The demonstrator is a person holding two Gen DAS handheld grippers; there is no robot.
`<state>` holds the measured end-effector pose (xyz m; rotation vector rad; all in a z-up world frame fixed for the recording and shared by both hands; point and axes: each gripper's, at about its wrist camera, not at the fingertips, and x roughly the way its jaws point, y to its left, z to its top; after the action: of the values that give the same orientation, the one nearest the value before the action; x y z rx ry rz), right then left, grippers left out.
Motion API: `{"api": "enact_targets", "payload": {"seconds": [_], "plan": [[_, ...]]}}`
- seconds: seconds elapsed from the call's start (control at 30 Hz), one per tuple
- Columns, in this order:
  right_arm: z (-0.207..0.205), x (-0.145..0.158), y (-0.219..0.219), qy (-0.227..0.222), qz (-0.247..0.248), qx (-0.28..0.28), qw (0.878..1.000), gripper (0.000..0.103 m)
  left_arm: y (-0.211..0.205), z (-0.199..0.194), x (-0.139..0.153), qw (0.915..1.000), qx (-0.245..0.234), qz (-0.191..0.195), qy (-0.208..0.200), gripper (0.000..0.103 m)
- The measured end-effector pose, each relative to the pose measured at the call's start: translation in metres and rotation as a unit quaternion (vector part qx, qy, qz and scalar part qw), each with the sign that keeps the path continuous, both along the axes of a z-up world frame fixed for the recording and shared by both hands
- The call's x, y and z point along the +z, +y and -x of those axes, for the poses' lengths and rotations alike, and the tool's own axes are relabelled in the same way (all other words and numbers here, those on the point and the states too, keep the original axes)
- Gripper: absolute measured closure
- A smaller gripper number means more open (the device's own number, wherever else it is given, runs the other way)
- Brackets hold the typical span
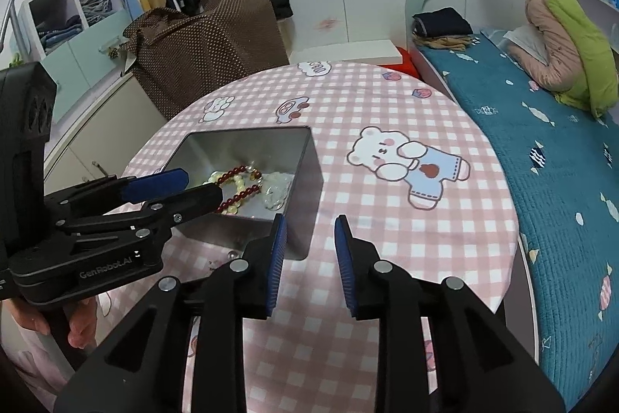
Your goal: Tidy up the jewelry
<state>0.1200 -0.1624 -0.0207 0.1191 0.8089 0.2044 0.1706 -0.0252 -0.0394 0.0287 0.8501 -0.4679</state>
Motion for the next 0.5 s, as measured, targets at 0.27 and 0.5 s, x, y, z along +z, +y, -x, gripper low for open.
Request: {"api": "enact_targets", "payload": {"seconds": [0.27,0.5], "plan": [[0.007,-0.012,0.017,0.018,0.009,0.022,1.000,0.077,0.014,0.023,0.003,0.9999,0.002,-0.007,-0.010,0.053],[0.006,-0.033,0.035,0.048,0.023,0.043,0.998,0.077,0.027,0.038,-0.007,0.9998,0.005,-0.020,-0.001,0.051]]}}
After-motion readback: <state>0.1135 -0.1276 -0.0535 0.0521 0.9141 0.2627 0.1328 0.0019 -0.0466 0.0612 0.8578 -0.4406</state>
